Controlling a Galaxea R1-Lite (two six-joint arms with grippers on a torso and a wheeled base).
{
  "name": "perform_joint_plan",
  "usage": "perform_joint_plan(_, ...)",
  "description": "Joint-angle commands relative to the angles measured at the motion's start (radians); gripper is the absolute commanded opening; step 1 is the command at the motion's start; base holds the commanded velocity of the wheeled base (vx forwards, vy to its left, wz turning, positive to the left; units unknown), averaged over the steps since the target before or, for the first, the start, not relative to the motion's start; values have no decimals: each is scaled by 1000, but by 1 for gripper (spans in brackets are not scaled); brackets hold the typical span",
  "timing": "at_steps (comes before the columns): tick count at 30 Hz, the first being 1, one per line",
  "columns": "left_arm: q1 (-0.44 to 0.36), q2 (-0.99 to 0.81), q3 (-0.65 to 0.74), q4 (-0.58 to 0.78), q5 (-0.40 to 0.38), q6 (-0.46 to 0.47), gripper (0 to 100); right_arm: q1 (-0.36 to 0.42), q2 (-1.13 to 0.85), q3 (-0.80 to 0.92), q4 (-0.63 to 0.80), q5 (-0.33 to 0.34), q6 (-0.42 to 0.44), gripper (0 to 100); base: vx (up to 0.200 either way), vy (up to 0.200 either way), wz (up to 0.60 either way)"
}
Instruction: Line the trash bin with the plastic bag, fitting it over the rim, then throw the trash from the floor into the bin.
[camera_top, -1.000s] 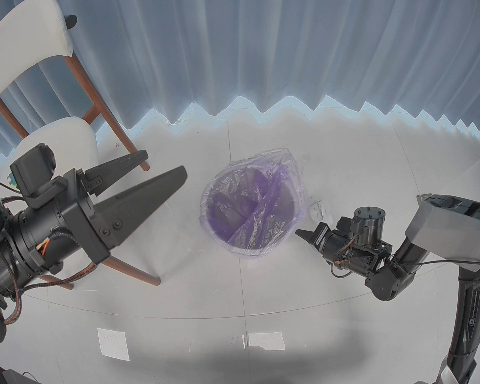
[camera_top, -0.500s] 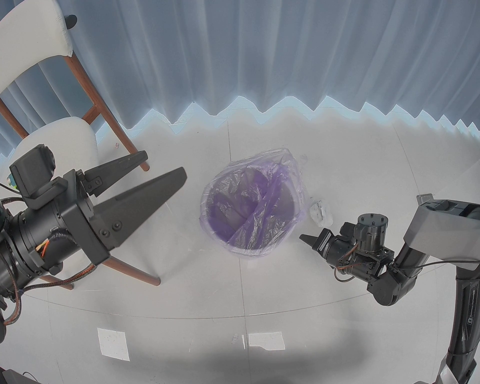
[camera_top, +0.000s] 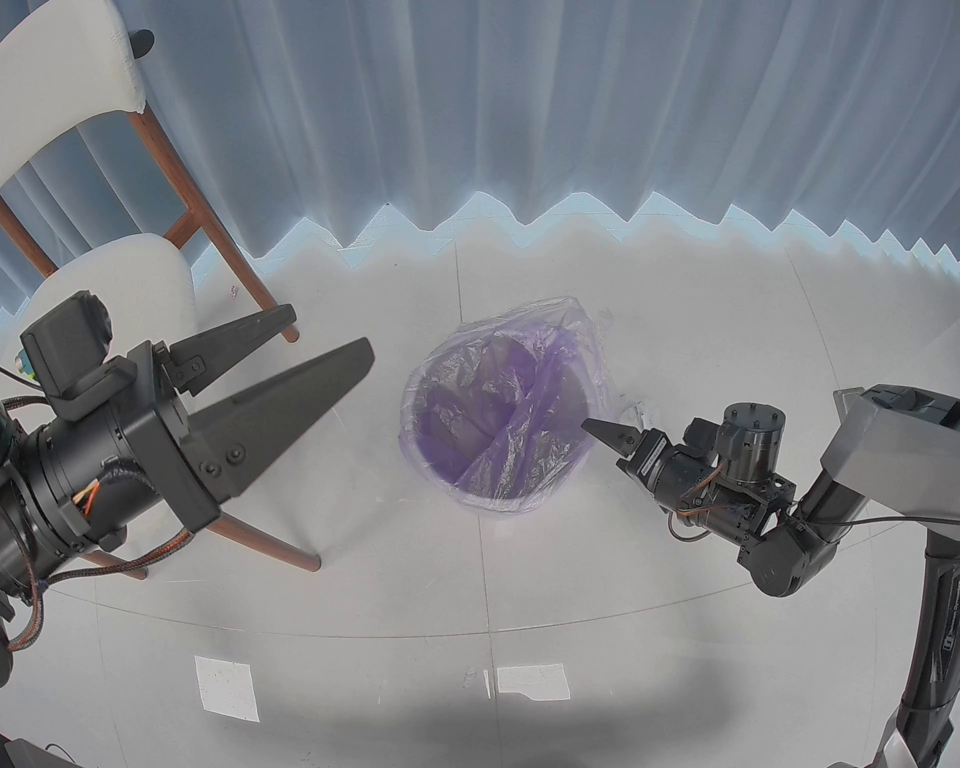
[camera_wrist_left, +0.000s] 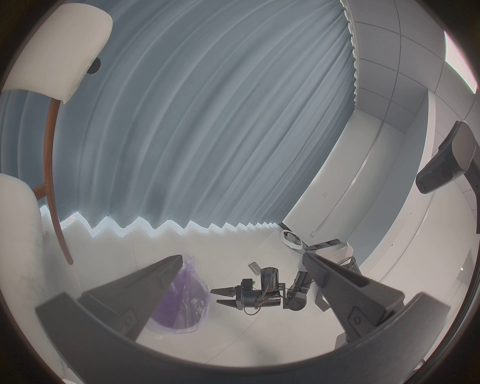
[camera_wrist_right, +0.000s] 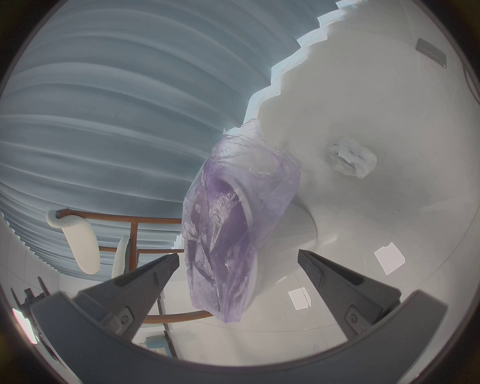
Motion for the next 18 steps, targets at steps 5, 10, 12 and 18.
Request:
perform_joint_plan(5,0,0,0,0,0,1,100,0,44,-104,45,1,38,100,0,0,0)
perform_joint_plan(10,0,3,0,0,0,1,100,-1,44,-135,91,1,50,0,0,0,0)
perform_joint_plan(12,0,4,0,-2,0,1,100,-1,44,-137,93,2,53,0,0,0,0)
perform_joint_plan(18,0,4,0,0,0,1,100,-1,58,-144,96,4,54,0,0,0,0)
